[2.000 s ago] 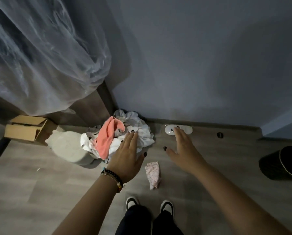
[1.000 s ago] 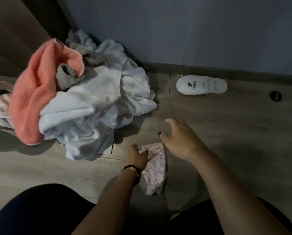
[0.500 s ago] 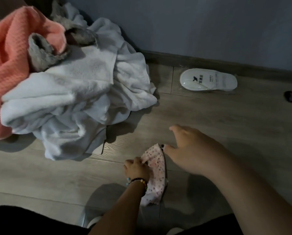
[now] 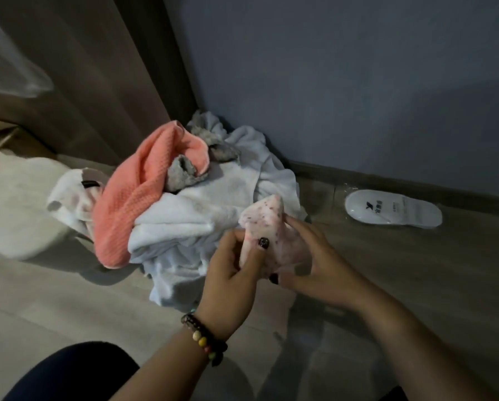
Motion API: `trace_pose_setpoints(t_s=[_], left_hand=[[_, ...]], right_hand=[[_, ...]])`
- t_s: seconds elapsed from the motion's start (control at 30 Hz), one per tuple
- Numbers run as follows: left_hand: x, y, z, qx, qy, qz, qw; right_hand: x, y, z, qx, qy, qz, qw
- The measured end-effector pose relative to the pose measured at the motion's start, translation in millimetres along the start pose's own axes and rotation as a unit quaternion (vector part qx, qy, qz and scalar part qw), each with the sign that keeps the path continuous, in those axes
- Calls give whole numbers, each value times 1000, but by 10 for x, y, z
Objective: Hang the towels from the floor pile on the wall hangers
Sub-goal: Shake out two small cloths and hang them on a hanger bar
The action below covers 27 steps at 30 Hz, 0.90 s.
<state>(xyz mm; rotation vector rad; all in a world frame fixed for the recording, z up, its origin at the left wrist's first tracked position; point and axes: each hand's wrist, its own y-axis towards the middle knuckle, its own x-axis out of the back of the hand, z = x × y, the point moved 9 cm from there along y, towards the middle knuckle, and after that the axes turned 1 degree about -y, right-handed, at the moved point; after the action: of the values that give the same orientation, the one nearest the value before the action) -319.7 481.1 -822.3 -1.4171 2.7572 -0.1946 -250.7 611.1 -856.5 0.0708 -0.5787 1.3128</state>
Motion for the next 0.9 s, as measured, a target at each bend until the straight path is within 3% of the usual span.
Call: trace_pose_setpoints(t_s=[0.1,0.2,0.27,0.37,0.43,0.57,0.7,0.8,0.83,0.9], left_hand=[[246,56,-363,1,-95,-43,995],[493,174,-384,72,-236,-101,964],[753,260,-263,121,-278,-153,941],[1120,275,-166,142,-185,-199,952],[1275,258,-257,108,-145,-202,962],[1378,311,-612,-27,-33,-83,996],[1621,305,-809,-48,21,-4,999],[1959,264,-925,-67,20,-98,993],[2081,241,-958,-78,3,-141,987],[2261,209,-1016,-89,-46,-207,973]], right_hand=[[-21,91,202,49,39,-69,996],[103,102,327,61,39,-166,983],[158,88,449,49,82,-188,978],[144,93,812,81,90,-187,975],[-14,168,1124,106,70,-146,981],[-332,406,1725,149,47,-76,985],[-414,600,2302,189,43,-56,979],[-336,735,2601,206,82,6,975],[-241,816,2626,208,132,-14,969],[-69,1010,2516,205,187,-149,949]])
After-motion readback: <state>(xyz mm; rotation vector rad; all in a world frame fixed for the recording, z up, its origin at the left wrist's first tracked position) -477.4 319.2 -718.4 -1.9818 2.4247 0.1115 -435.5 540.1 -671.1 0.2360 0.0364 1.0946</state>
